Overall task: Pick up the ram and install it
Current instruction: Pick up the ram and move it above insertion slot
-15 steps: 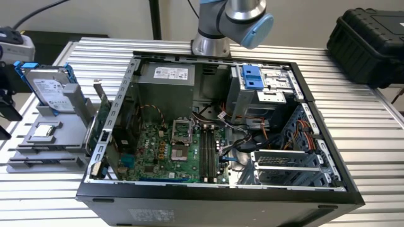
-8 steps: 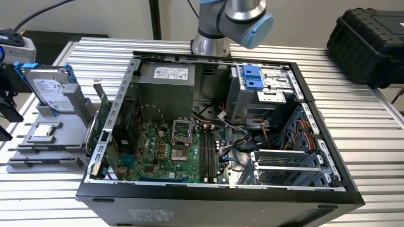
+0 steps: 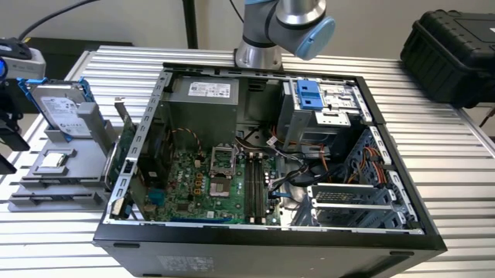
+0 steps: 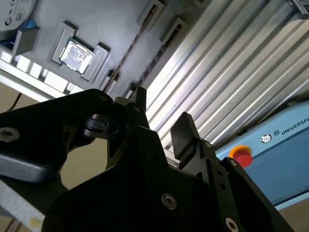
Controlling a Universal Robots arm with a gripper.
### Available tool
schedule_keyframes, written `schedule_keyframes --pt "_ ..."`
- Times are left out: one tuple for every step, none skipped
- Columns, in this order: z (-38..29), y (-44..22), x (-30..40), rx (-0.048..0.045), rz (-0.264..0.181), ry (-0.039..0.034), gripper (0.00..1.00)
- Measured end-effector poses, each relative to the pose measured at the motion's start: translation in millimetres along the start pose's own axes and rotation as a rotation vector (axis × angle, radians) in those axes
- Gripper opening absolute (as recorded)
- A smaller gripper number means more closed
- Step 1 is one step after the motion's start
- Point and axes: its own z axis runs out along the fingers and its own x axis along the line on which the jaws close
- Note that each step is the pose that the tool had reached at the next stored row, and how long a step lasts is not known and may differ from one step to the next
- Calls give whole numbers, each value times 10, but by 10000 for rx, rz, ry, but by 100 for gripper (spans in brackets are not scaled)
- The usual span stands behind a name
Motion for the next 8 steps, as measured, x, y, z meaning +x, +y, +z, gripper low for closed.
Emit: schedule_keyframes --pt "0 0 0 0 0 0 100" --pt "0 0 0 0 0 0 100" --pt "0 0 0 0 0 0 100" --pt "3 0 0 1 0 0 100" --pt "11 -1 0 4 0 -2 100" --pt "18 0 0 3 -1 0 100" --pt "28 0 0 1 -1 6 100" --pt "42 -1 0 -2 0 21 100"
